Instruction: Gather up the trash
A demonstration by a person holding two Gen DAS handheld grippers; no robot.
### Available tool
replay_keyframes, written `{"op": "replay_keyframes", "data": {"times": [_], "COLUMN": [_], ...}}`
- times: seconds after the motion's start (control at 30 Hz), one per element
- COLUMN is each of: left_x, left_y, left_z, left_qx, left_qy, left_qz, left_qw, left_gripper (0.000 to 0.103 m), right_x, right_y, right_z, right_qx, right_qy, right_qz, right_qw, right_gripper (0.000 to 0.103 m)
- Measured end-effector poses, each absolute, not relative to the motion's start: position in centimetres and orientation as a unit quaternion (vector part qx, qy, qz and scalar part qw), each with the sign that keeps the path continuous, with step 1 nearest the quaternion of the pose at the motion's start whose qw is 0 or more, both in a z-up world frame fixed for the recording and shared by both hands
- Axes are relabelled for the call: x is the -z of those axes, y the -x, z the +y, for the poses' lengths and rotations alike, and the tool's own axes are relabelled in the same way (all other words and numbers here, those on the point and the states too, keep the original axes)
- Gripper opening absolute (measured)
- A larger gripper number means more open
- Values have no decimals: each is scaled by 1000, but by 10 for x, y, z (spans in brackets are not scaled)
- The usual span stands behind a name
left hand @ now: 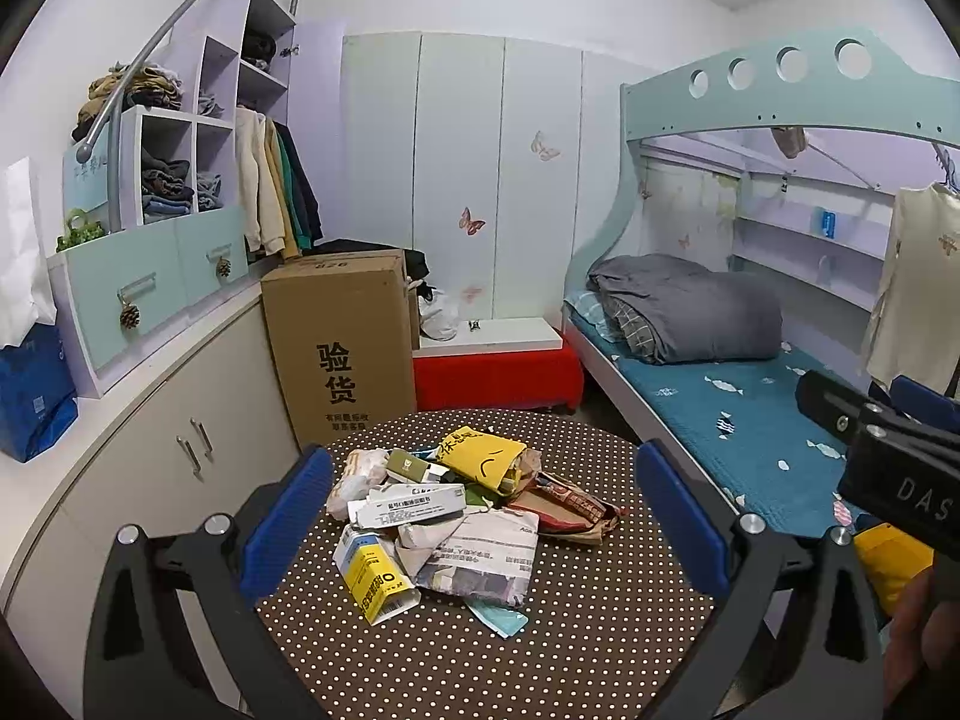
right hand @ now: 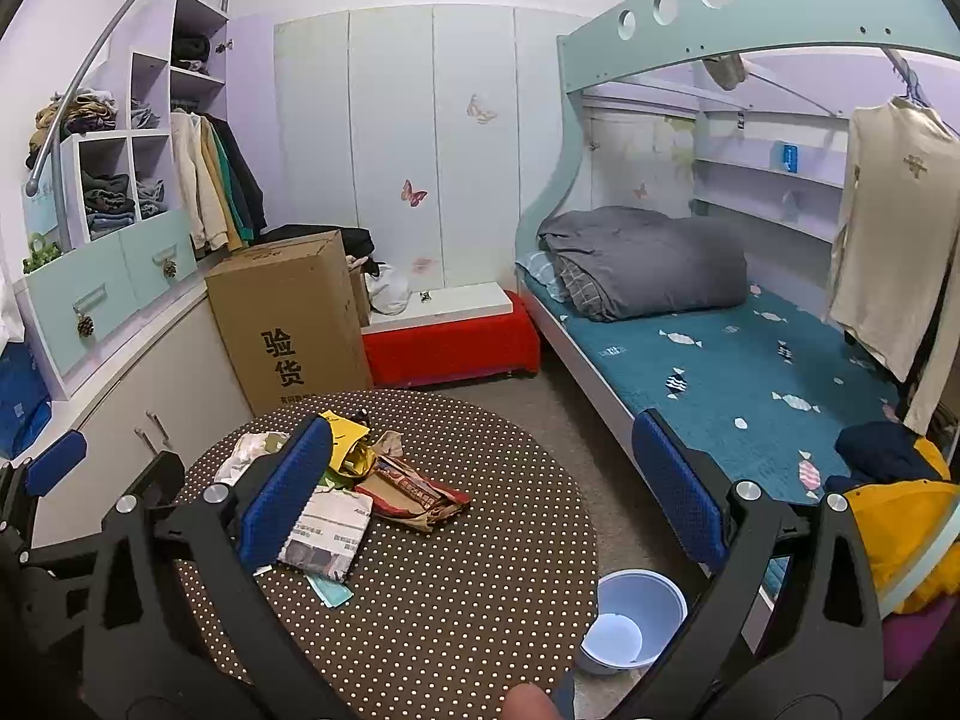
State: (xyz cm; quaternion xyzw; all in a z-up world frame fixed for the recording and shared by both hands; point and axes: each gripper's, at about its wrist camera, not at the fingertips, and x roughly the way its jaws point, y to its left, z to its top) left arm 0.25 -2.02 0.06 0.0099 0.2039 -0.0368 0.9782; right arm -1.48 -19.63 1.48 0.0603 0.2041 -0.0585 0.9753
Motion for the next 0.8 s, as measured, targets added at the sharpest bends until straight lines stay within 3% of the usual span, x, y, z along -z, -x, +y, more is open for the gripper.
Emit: {"op": "replay_keyframes", "data": {"times": [0.8], "left_x": [4], "left_y": [-9], "left_z": [-9], "left_qx": [31], "left_qy": [2], "left_qz": [210], "left_qw": [977], "left_gripper": [99], "right_x": [-10], "right_y": [9], "right_z": [-188], "right_qx": [60], "right_qy": [-52], "right_qz": [212], "right_qw": [974], "right_gripper": [98]}}
